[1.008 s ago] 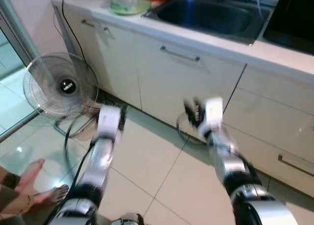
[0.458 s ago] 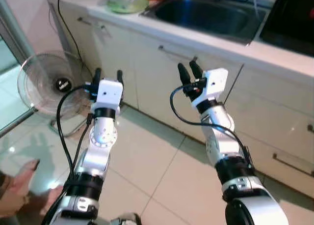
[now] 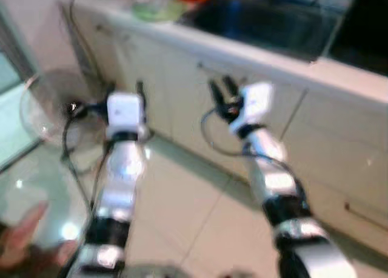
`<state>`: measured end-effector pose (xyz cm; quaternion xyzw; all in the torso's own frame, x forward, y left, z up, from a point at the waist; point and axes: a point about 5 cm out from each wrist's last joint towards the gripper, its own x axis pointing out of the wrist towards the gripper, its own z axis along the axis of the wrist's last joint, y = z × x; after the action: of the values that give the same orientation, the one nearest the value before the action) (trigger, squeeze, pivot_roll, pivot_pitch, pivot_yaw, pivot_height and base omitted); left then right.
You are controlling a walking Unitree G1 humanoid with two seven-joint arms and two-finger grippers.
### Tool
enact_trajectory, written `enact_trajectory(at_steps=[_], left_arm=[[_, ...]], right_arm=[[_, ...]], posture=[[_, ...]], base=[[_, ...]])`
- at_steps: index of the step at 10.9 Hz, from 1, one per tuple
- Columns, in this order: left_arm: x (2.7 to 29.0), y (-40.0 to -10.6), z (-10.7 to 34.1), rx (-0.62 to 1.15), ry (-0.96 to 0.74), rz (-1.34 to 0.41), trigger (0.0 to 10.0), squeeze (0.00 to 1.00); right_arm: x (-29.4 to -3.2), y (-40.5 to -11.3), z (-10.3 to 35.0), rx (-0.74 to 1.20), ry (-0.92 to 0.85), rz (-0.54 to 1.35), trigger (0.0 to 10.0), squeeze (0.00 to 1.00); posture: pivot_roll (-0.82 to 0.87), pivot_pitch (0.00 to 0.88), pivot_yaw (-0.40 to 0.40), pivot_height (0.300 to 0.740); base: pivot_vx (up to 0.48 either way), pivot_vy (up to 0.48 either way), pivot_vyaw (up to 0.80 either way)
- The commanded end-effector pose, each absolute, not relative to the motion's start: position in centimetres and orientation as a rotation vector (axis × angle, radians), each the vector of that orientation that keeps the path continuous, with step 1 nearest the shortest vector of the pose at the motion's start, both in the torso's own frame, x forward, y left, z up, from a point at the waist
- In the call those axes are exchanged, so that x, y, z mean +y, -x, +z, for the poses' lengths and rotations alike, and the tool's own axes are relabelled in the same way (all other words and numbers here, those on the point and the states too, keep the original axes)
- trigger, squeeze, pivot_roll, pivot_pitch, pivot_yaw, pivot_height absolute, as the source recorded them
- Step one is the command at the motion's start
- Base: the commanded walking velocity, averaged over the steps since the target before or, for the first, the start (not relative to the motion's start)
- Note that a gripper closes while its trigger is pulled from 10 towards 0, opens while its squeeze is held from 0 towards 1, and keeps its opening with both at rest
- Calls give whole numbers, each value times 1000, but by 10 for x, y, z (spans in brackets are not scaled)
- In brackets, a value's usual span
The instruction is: Kitchen organization
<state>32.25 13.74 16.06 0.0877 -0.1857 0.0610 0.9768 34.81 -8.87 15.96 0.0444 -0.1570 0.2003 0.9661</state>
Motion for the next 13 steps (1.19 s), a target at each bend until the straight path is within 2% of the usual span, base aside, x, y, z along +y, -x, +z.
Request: enact_trajectory(at_steps=[1, 7, 11, 13], left_arm=[[146, -322, 162, -375, -196, 119, 10000, 0], [144, -324, 164, -371, -177, 85, 10000, 0], [144, -323, 163, -367, -177, 72, 10000, 0], [143, -323, 163, -365, -177, 69, 10000, 0]], right_arm=[[-81, -348, 167, -336, -108, 426, 10000, 0], [-80, -348, 168, -332, -99, 429, 10000, 0], [-78, -347, 167, -333, -90, 445, 10000, 0], [-76, -347, 167, -329, -100, 453, 10000, 0]], posture=[[44, 73, 16, 740], [44, 69, 16, 740], [48, 69, 12, 740], [52, 64, 12, 740]], base=[[461, 0, 0], [464, 0, 0], [464, 0, 780], [463, 0, 0]])
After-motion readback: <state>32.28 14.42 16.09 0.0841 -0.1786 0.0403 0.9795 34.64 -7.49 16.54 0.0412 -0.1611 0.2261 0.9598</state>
